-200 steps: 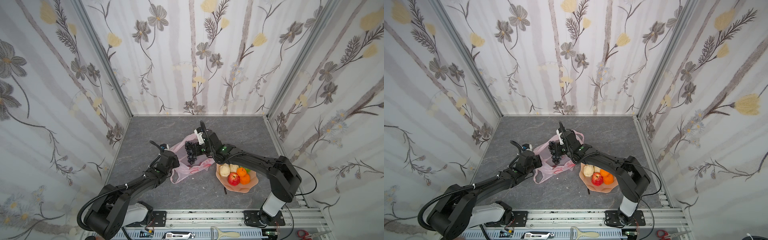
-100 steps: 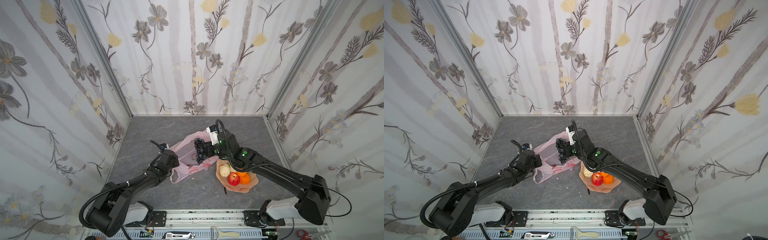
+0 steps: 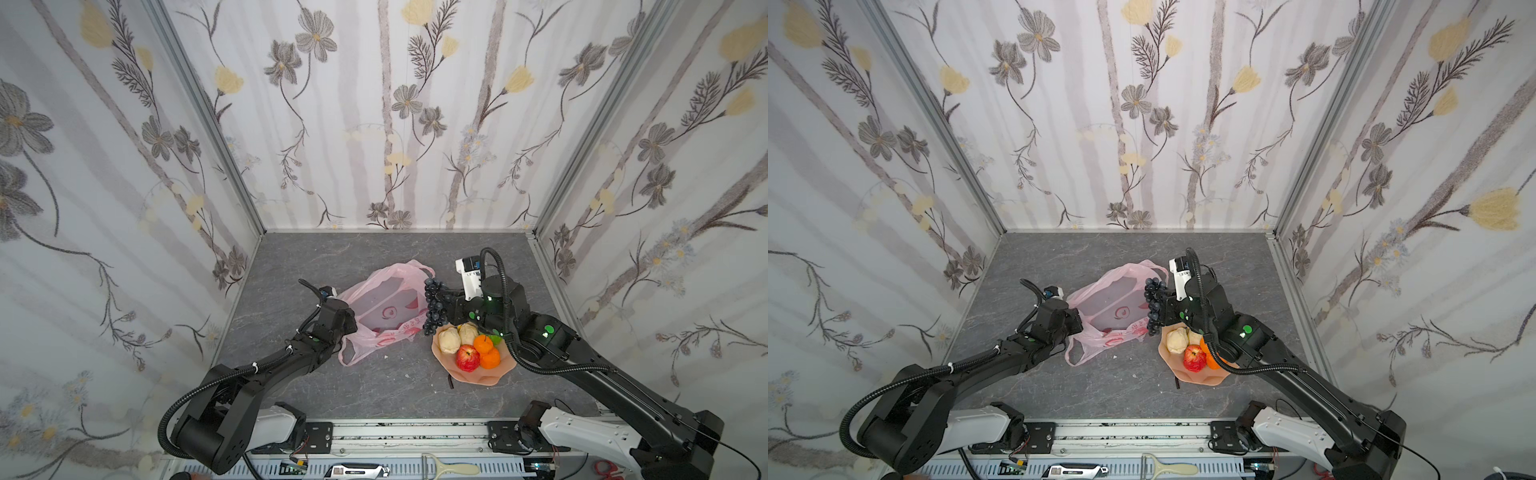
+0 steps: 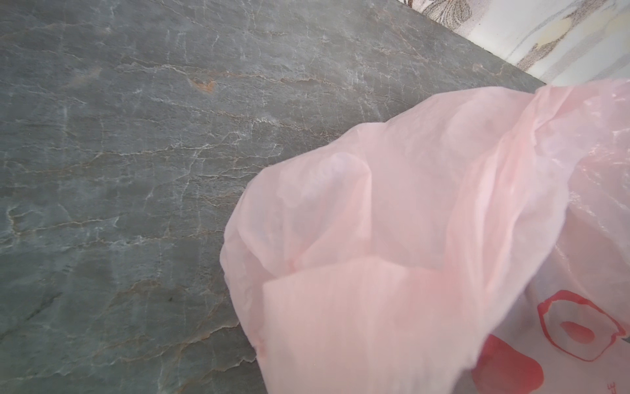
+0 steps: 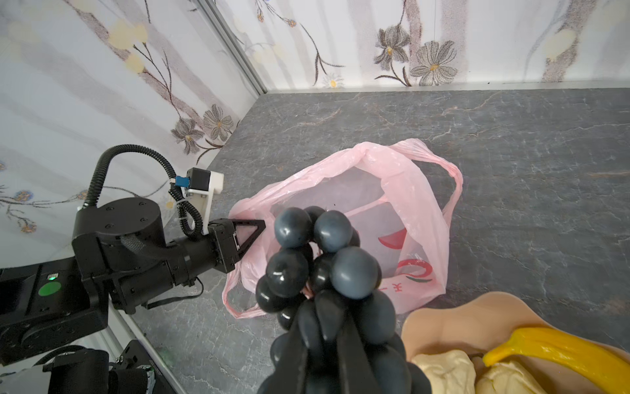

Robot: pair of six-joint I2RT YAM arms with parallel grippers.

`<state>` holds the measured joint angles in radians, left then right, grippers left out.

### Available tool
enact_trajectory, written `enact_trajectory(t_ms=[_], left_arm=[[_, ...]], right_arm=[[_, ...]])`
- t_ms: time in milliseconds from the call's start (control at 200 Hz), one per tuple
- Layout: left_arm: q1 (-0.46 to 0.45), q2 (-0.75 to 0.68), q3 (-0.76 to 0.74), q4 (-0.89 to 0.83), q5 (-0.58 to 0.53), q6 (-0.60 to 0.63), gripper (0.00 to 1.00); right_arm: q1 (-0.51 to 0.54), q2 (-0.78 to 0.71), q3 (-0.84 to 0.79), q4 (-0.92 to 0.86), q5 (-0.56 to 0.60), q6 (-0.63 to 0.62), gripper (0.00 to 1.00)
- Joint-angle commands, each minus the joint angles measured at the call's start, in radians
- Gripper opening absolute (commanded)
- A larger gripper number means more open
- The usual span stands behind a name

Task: Take the fake fruits out of the plastic bag
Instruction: 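Lift the grapes out of the bag with the right gripper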

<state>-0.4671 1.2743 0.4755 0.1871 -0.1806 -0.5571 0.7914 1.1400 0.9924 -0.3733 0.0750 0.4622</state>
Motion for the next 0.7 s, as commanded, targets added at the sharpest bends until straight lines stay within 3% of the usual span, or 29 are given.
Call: enact_trajectory(t_ms=[0,355,699], left_arm=[[0.002,-0.004,-0.004,-0.007,-0.02,-0.003,0.04],[0.004,-0.005,-0.015,-0.006,-0.029,0.002,0.04],[0.003,-0.012,-0.032,-0.007,-0.039,-0.004,0.04]], right_arm=[[0.0,-0.071,-0.033,-0.085,0.059,0.005,0.11],[0.0,-0.298,-0.135,-0.284,0.143,0.067,0.12],[0.0,-0.423,-0.171,-0.43,0.234,0.139,0.11]])
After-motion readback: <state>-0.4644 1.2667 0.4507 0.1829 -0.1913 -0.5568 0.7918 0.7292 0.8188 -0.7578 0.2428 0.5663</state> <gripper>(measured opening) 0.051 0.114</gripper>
